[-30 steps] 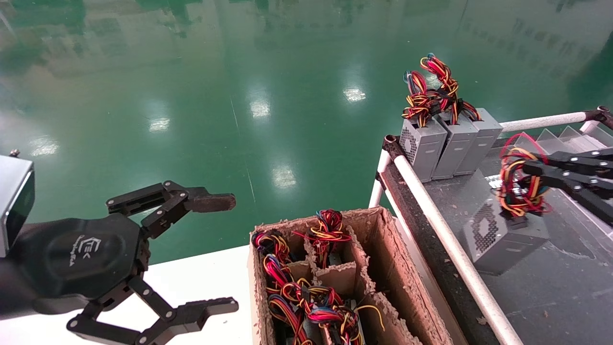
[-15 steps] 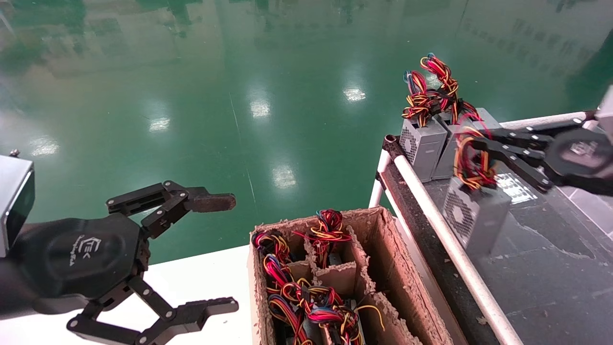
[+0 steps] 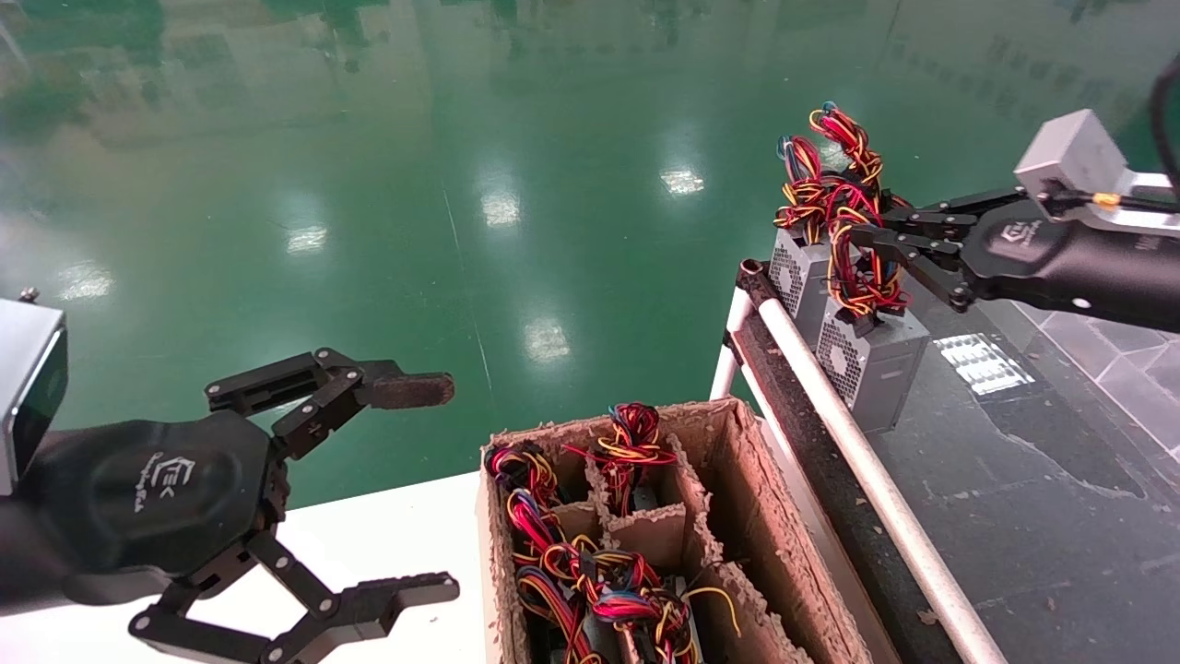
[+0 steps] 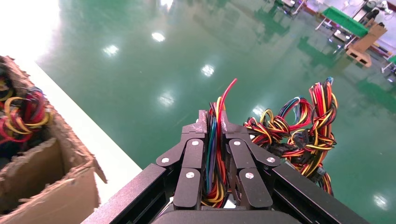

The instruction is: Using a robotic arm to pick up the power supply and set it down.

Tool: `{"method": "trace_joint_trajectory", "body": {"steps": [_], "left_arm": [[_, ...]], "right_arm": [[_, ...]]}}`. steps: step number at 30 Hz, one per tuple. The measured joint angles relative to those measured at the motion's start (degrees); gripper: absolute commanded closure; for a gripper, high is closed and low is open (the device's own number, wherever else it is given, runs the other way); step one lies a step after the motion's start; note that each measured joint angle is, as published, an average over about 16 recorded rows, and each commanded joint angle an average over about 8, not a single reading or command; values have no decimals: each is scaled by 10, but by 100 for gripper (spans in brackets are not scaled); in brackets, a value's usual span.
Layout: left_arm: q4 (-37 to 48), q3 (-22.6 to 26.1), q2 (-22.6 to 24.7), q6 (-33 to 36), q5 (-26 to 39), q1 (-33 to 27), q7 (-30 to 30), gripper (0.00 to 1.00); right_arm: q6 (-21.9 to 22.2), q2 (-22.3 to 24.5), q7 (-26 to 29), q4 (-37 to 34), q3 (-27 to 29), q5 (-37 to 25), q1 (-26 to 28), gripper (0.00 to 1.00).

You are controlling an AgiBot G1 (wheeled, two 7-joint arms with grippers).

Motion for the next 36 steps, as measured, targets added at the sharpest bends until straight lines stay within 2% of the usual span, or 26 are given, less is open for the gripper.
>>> {"method": "trace_joint_trajectory", "body": {"steps": [14,16,22,24,36], "left_arm": [[0,0,0,0,0,0,0,0],[0,0,0,0,0,0,0,0],[0,0,0,0,0,0,0,0],[0,0,0,0,0,0,0,0],[0,0,0,0,0,0,0,0]], "right_arm": [[72,-64,-67,-107,-15,-31,61,100],[81,-69,-73,-116,-15,-32,65,91],[94,-81,-83,-135,-16,-34,75,16],[94,-84,-85,-139,-16,-35,78,0],[66,-86,-87,-157,-13,-30,90,0]]}}
